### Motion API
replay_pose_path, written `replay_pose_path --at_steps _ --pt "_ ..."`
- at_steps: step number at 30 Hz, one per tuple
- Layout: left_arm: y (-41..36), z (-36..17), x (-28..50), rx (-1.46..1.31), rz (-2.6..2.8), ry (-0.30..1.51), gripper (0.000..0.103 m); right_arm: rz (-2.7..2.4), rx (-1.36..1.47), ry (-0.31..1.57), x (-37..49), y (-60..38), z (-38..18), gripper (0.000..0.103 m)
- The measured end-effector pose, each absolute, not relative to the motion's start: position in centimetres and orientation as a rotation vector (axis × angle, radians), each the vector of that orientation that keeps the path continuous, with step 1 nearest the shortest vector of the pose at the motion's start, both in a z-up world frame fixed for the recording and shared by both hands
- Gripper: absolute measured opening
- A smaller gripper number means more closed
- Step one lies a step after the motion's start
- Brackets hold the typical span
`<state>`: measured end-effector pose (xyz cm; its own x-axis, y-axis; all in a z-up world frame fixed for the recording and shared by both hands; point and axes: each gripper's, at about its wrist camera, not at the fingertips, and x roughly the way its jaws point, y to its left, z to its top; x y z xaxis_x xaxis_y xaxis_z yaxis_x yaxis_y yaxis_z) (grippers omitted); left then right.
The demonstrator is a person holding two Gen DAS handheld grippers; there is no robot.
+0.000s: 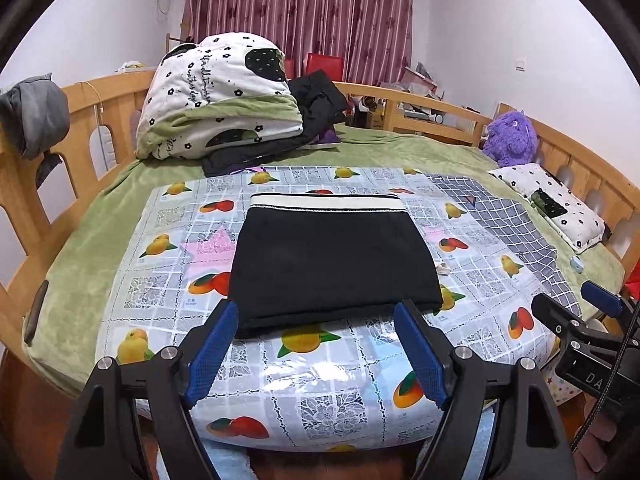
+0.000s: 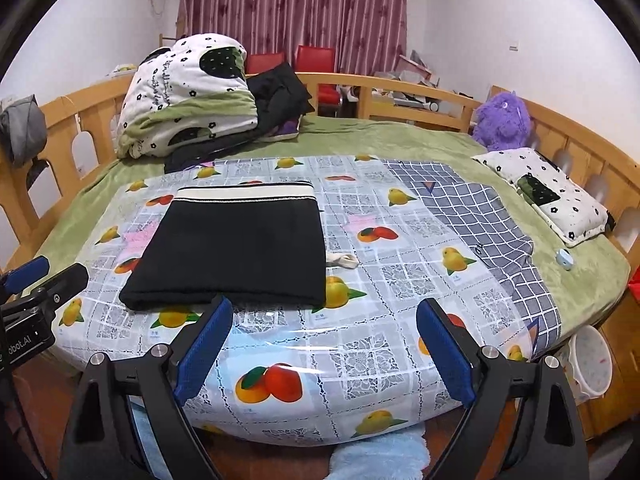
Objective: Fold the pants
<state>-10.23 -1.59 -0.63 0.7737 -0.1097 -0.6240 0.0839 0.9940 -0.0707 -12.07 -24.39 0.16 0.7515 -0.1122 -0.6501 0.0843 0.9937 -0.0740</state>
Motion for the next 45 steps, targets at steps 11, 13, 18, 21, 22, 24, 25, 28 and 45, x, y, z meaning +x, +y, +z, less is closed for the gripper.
replay_pose_path --at_steps 11,13,18,21,22,24,25,28,45 --pt "-1.7 -0.7 -10.3 -0.040 -0.103 0.678 0.079 -0.111 -0.032 0.715 -11.9 -24.3 0.2 0.092" --pt "-1.7 -0.7 -10.2 -0.038 -0.103 0.678 0.079 -0.111 -0.031 0.715 -11.9 -24.3 0.1 0.092" --pt "-1.6 -0.7 -10.2 -0.039 -0.103 0.678 0.079 -0.113 -0.033 0.716 -11.9 -24.2 0.1 0.092" --pt "-1.6 -0.7 -10.2 -0.038 -0.104 0.678 0.079 -0.117 -0.035 0.714 -12.0 -24.1 0.1 0.092" --pt "-1.5 -0.7 -10.2 -0.037 -0.103 0.678 0.079 -0.120 -0.035 0.714 -12.0 -24.0 0.0 0.092" --pt "-1.6 -0.7 -10.2 -0.035 -0.101 0.676 0.079 -0.121 -0.035 0.713 -12.1 -24.0 0.0 0.092" --pt "-1.4 -0.7 -10.2 -0.036 -0.099 0.675 0.079 -0.122 -0.035 0.712 -12.1 -23.9 0.0 0.092" --pt "-1.1 -0.7 -10.2 -0.036 -0.097 0.674 0.079 -0.122 -0.033 0.711 -12.1 -23.9 0.0 0.092" --pt "-0.6 -0.7 -10.2 -0.034 -0.090 0.669 0.079 -0.128 -0.039 0.710 -12.0 -23.7 0.2 0.092"
